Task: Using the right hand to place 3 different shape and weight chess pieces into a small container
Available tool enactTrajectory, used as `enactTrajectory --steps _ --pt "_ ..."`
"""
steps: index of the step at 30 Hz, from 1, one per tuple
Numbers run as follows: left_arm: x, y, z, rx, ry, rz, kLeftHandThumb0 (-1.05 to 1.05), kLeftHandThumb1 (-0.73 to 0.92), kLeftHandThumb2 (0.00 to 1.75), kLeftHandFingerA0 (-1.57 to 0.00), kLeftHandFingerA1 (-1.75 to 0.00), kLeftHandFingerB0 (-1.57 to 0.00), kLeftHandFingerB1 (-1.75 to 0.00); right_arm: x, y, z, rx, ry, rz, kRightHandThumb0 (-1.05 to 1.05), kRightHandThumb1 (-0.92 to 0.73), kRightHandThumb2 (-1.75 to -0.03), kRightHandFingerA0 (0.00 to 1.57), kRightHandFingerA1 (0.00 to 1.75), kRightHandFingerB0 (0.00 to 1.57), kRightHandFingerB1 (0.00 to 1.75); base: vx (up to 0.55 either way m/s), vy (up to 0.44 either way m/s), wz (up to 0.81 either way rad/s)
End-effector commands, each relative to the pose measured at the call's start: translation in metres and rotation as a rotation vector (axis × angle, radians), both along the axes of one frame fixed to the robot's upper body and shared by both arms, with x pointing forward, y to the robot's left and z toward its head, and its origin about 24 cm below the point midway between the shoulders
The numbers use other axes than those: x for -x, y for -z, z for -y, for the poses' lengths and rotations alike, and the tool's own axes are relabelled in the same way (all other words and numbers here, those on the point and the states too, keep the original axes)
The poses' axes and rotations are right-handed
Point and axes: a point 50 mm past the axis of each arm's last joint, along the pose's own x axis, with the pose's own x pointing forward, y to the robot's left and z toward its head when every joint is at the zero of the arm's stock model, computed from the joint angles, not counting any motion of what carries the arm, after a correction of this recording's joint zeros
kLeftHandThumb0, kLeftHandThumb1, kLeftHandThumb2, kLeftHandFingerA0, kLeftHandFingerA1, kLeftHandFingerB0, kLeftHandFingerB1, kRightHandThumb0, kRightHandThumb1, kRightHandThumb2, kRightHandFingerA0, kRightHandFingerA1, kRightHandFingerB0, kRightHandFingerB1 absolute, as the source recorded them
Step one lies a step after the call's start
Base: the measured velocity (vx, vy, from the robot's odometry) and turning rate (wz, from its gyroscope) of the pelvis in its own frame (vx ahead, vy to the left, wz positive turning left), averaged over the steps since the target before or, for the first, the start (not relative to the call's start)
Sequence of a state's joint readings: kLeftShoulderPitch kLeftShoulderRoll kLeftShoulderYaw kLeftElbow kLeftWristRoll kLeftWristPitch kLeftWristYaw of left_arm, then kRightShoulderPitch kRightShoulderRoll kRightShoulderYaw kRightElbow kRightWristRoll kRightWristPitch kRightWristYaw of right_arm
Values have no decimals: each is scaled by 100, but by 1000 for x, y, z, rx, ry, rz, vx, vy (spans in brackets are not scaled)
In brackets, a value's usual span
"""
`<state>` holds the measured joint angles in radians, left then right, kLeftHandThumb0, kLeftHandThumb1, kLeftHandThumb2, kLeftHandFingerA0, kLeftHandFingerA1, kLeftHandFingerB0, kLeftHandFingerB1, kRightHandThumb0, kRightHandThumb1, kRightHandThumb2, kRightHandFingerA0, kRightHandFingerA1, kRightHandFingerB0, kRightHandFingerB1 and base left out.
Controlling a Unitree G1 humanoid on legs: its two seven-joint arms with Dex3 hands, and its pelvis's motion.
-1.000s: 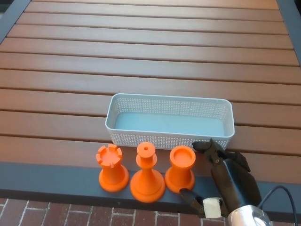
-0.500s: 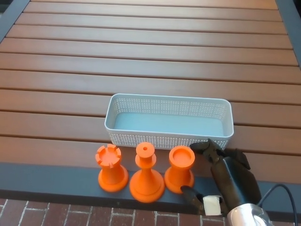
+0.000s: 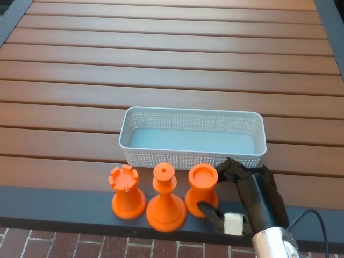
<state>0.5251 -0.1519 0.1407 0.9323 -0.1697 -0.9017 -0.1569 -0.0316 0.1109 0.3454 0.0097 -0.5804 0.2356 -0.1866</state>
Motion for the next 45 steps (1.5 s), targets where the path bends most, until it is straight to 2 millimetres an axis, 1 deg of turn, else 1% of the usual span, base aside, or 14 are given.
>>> enactTrajectory --steps 1,8,10,12,14,15,17,19,24,25,29,33,43,45 --pt "5 3 2 11 8 -53 -10 30 162 -127 -156 -113 -146 -3 2 -3 -15 -12 6 -67 -47 -82 98 113 54 100 0 0 0" --pt "1 5 1 4 8 -52 -12 27 163 -128 -154 -117 -144 -2 2 -9 -22 -58 -14 -57 -58 -54 76 124 33 115 0 0 0" --pt "2 5 2 5 10 -55 -10 26 166 -125 -158 -115 -146 -1 3 -11 -12 -69 -34 -62 -42 -85 72 108 30 84 0 0 0" --pt "2 5 2 -2 17 -53 -10 25 167 -125 -159 -115 -147 -1 4 -11 -7 -69 -41 -62 -59 -54 57 131 26 109 0 0 0" --pt "3 4 2 -4 22 -52 -9 25 168 -121 -161 -113 -149 -2 4 -12 12 -74 -45 -48 -44 -95 67 101 22 74 0 0 0" --pt "2 4 2 2 20 -49 -10 26 168 -124 -162 -114 -149 -2 4 -12 19 -82 -52 -62 -56 -59 32 143 6 110 0 0 0" --pt "1 4 2 8 17 -45 -10 26 168 -124 -162 -114 -149 -2 4 -12 26 -91 -60 -62 -56 -59 32 143 6 110 0 0 0" --pt "-1 5 1 4 18 -45 -11 24 165 -121 -162 -115 -150 -3 4 -12 35 -104 -63 -48 -43 -95 25 79 19 73 0 0 0" --pt "0 4 2 -7 18 -42 -12 24 165 -121 -162 -115 -147 -3 2 -12 45 -119 -72 -52 -45 -95 18 77 16 72 0 0 0" --pt "0 4 2 -4 19 -40 -13 23 167 -122 -162 -115 -147 -3 2 -12 46 -115 -68 -62 -63 -48 29 137 11 101 0 0 0" --pt "1 4 2 1 21 -46 -11 25 165 -122 -161 -113 -148 -3 3 -13 21 -80 -45 -48 -48 -90 84 102 31 80 0 0 0" --pt "1 4 1 -11 31 -48 -10 21 170 -122 -162 -114 -148 -2 3 -14 -37 -16 -2 -38 -75 -58 137 97 42 117 0 0 0" --pt "4 5 3 -6 22 -62 -10 25 169 -123 -163 -112 -151 -2 2 -18 -68 64 43 -33 -76 -62 157 129 99 112 0 0 0" --pt "4 5 3 -3 18 -59 -7 23 168 -122 -163 -111 -151 -1 2 -18 -64 61 46 -26 -56 -100 157 135 115 108 0 0 0"
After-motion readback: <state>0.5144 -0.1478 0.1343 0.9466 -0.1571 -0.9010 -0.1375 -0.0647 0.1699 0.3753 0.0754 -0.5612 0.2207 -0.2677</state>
